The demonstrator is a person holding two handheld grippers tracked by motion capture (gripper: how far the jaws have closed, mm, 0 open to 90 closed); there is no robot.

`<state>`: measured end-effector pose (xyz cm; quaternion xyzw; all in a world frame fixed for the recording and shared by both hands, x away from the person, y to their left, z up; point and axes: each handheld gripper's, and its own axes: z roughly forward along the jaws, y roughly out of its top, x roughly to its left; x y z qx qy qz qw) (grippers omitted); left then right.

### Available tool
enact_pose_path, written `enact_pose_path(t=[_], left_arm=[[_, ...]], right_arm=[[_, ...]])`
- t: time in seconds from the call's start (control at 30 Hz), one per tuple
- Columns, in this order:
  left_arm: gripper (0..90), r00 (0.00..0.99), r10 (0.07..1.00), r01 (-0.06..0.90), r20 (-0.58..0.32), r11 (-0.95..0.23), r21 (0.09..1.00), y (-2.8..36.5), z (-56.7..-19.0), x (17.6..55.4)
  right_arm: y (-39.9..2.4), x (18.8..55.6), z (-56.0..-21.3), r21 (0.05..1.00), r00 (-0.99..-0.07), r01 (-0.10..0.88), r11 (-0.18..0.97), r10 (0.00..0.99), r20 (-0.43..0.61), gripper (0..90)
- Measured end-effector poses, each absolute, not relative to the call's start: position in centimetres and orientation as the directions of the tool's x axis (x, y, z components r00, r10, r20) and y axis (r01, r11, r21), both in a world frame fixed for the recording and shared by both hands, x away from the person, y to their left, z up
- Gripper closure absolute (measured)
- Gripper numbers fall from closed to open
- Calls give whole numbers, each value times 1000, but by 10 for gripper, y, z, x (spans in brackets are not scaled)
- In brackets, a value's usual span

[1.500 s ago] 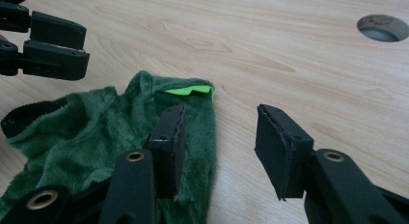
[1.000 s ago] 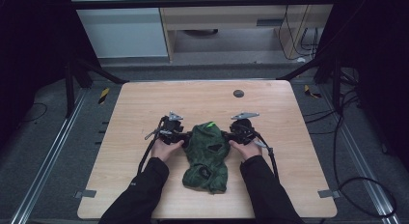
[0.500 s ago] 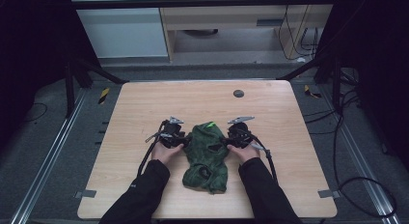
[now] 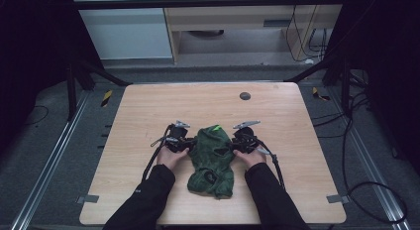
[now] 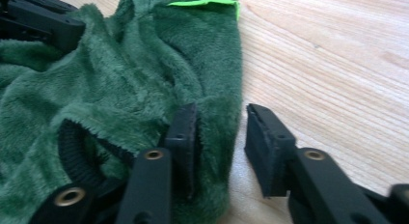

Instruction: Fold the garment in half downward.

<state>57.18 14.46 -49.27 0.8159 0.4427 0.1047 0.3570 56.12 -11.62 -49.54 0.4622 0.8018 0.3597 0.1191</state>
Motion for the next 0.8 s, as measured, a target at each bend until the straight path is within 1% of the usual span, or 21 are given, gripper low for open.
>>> enact_pose_path(t=[0.07, 0.27, 0.47, 0.8], left_arm=[[824, 585, 798, 649, -147, -352, 674, 144, -493, 572], [865, 591, 794, 644, -143, -358, 676, 143, -492, 571], [872, 593, 790, 644, -153, -352, 679, 145, -487, 569], [873, 610, 779, 614, -146, -348, 708, 149, -470, 558]], right_arm=[[-115, 561, -495, 686, -548, 656, 314, 823, 148, 711], [-115, 560, -494, 685, -556, 655, 318, 818, 151, 790], [-115, 559, -491, 685, -557, 654, 321, 817, 149, 813], [-116, 554, -477, 713, -572, 625, 317, 808, 143, 820]])
